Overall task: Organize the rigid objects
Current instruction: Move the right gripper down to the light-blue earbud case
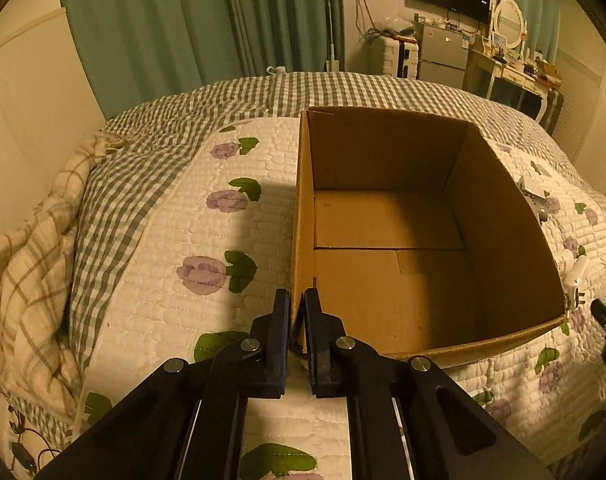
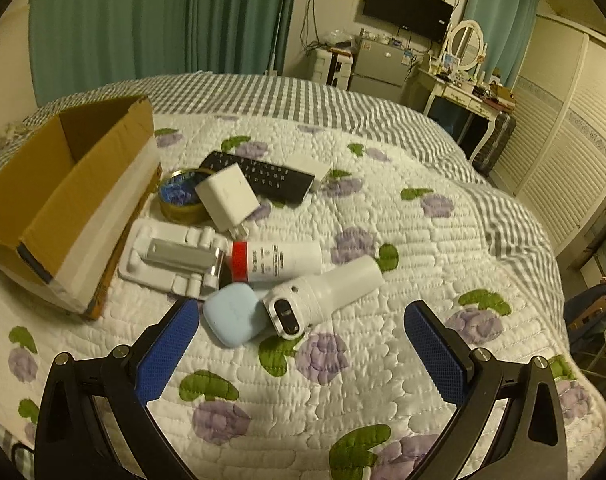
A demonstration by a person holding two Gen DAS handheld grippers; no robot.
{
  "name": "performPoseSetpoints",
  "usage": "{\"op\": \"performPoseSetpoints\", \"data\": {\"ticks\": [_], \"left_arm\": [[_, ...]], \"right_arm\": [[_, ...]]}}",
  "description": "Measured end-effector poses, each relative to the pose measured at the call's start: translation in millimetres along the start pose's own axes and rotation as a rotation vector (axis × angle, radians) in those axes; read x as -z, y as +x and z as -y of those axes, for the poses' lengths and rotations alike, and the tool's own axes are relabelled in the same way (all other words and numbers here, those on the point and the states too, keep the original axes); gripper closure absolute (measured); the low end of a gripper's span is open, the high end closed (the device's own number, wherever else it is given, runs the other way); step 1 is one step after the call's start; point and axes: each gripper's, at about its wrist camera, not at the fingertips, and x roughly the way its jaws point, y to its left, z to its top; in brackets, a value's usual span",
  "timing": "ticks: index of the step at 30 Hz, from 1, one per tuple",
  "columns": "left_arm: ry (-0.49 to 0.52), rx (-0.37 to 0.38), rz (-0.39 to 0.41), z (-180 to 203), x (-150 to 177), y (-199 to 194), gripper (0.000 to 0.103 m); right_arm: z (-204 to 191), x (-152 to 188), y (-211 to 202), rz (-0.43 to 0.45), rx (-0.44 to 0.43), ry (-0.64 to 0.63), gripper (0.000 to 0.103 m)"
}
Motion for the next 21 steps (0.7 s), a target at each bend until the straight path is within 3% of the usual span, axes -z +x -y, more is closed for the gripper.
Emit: {"op": "performPoseSetpoints", "data": {"ticks": [9, 13, 21], "left_arm": [[-0.002, -0.003, 0.0, 2, 1, -1, 0.096], [-0.001, -0.001, 0.003, 2, 2, -2, 0.096], [0.001, 0.003, 0.012, 2, 2, -2, 0.096]], "right_arm": [[-14, 7, 23, -0.066, -0.079, -0.025, 0.001], [-26, 6, 38, -0.11, -0.173, -0.016, 0.013], [-37, 7, 65, -0.183, -0.171, 0.014, 0.017]]}}
